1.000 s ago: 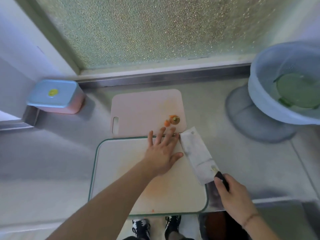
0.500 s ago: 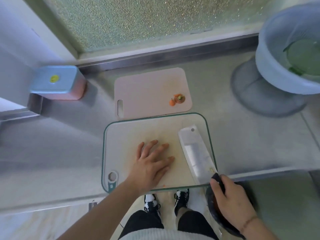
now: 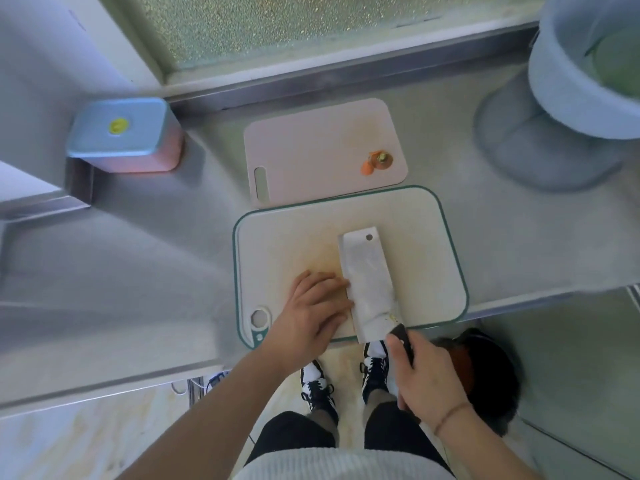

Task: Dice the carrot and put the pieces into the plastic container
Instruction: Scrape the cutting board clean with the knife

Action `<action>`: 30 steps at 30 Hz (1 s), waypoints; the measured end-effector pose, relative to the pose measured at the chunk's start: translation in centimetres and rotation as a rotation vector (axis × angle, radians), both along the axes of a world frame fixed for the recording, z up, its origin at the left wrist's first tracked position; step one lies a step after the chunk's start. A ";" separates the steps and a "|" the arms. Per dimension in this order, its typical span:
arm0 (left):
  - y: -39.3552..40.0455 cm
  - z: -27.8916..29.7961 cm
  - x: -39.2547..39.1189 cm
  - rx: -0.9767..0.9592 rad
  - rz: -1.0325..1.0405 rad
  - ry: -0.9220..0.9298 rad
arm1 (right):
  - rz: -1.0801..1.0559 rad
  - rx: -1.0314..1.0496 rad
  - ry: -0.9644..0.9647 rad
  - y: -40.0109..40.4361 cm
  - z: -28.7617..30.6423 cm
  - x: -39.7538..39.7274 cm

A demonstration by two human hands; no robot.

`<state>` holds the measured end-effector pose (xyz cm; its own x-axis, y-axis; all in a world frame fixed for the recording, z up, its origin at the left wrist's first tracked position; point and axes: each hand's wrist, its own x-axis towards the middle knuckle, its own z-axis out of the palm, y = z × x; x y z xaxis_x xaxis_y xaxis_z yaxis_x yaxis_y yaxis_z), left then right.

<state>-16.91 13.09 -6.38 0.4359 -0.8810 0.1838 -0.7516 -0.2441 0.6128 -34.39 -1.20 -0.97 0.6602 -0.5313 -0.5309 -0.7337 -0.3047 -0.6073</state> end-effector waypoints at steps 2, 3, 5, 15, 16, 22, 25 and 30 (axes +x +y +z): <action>0.2 0.0 0.1 -0.033 -0.009 0.017 | -0.025 0.004 -0.016 0.5 -0.4 0.4; 0.3 0.0 0.2 -0.048 -0.018 0.018 | -0.044 0.012 -0.029 0.6 -0.4 0.6; 0.7 0.0 0.2 -0.078 -0.020 0.004 | -0.058 0.013 -0.057 0.6 -0.4 0.6; 2.2 -0.1 -1.6 -0.044 0.134 -0.126 | -0.102 -0.014 -0.123 -0.2 -0.7 -0.8; 1.9 -0.1 -1.6 -0.033 0.146 -0.125 | -0.084 -0.021 -0.121 -0.1 -0.8 -0.6; 0.9 0.2 -1.0 -0.057 0.175 -0.074 | -0.068 -0.095 -0.128 1.0 -1.3 0.4; 0.2 0.2 -1.0 -0.059 0.225 -0.050 | -0.059 -0.115 -0.102 1.3 -1.4 0.6; -0.4 0.2 -1.3 -0.081 0.249 -0.102 | -0.090 -0.115 -0.136 1.5 -1.6 0.5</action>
<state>-18.19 12.73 -6.16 0.6126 -0.7297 0.3036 -0.7335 -0.3818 0.5623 -33.87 0.25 -2.58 0.6690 -0.6433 -0.3723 -0.6743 -0.3148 -0.6680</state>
